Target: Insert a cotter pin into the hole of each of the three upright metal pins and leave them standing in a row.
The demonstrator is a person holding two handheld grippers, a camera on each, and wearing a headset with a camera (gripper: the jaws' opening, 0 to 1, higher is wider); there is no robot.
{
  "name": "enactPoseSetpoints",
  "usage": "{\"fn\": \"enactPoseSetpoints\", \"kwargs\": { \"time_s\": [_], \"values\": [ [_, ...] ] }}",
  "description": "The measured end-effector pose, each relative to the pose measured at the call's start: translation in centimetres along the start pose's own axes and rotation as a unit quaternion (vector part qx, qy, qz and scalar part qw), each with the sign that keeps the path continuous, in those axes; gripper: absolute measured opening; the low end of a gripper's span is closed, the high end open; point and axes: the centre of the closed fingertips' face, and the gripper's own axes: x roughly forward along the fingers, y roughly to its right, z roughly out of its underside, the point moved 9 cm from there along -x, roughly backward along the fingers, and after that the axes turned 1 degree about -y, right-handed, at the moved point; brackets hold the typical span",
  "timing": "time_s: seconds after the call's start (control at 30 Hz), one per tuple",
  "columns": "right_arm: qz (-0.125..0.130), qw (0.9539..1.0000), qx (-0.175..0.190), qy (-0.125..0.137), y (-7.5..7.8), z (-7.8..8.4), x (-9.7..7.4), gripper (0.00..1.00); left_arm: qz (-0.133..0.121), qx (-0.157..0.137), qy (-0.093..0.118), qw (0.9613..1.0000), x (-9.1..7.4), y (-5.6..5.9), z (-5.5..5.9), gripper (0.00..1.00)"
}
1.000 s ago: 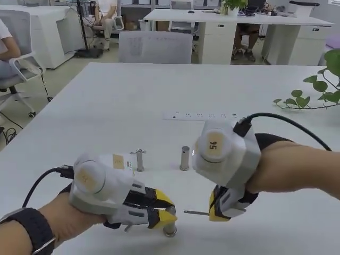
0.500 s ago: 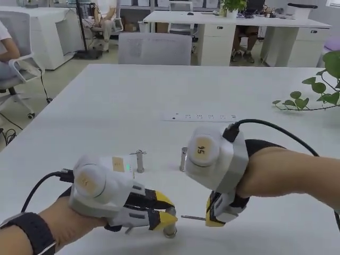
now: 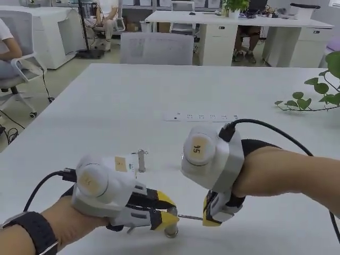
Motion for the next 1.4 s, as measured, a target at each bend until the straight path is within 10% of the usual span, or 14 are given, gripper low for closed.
{"fn": "enactPoseSetpoints", "kwargs": {
  "time_s": [1.4],
  "values": [
    [-0.002, 0.9997, -0.016, -0.018, -0.1, -1.0, 0.0, 0.03, -0.008, -0.011, -0.005, 0.9999, 0.0, 0.3, 0.0, 0.11]
  ]
}}
